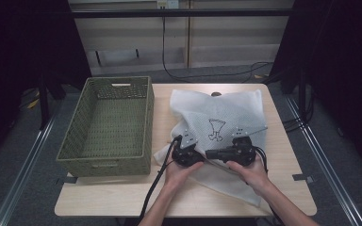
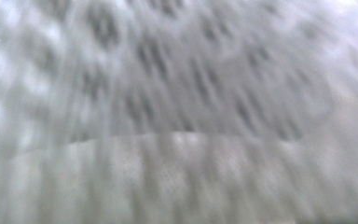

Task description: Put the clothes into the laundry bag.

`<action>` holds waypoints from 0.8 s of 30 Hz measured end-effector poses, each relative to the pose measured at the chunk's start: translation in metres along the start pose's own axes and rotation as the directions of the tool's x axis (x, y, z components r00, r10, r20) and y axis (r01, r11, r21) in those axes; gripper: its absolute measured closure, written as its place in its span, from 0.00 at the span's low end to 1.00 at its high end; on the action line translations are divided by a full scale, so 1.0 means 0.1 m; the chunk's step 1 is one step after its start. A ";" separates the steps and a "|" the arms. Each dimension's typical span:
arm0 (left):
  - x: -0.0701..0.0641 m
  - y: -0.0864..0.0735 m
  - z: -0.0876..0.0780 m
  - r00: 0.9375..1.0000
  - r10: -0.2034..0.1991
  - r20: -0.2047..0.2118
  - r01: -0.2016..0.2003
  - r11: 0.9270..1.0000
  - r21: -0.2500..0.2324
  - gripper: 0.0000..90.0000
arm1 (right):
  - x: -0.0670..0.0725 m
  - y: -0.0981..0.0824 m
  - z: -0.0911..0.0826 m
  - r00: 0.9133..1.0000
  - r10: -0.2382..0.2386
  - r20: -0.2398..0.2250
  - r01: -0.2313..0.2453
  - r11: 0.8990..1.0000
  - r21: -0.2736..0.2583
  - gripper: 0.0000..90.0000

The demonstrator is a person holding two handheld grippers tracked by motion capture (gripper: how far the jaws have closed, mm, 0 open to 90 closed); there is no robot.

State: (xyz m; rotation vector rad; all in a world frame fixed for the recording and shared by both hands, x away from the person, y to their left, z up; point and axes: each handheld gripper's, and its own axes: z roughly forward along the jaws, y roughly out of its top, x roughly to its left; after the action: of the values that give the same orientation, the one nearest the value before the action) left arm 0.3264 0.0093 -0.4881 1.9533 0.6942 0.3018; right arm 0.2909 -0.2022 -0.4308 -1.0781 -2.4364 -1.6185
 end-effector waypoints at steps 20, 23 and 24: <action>-0.22 -0.41 -0.53 0.984 0.119 0.129 -0.139 0.976 0.166 0.29 | -0.08 -0.04 0.25 0.999 -0.023 0.049 0.019 0.996 0.082 1.00; -0.22 -0.38 -0.48 0.980 0.143 0.138 -0.171 0.962 0.215 0.27 | -0.12 -0.10 0.32 0.998 -0.022 0.054 0.016 0.993 0.120 1.00; -0.22 -0.38 -0.45 0.980 0.147 0.136 -0.176 0.957 0.229 0.27 | -0.13 -0.12 0.34 0.998 -0.020 0.058 0.013 0.992 0.127 1.00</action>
State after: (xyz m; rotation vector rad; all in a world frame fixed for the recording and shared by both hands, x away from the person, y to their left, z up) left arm 0.2740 0.0427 -0.4987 2.2457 0.5133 0.2070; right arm 0.3061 -0.1836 -0.4609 -1.1041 -2.5520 -1.4332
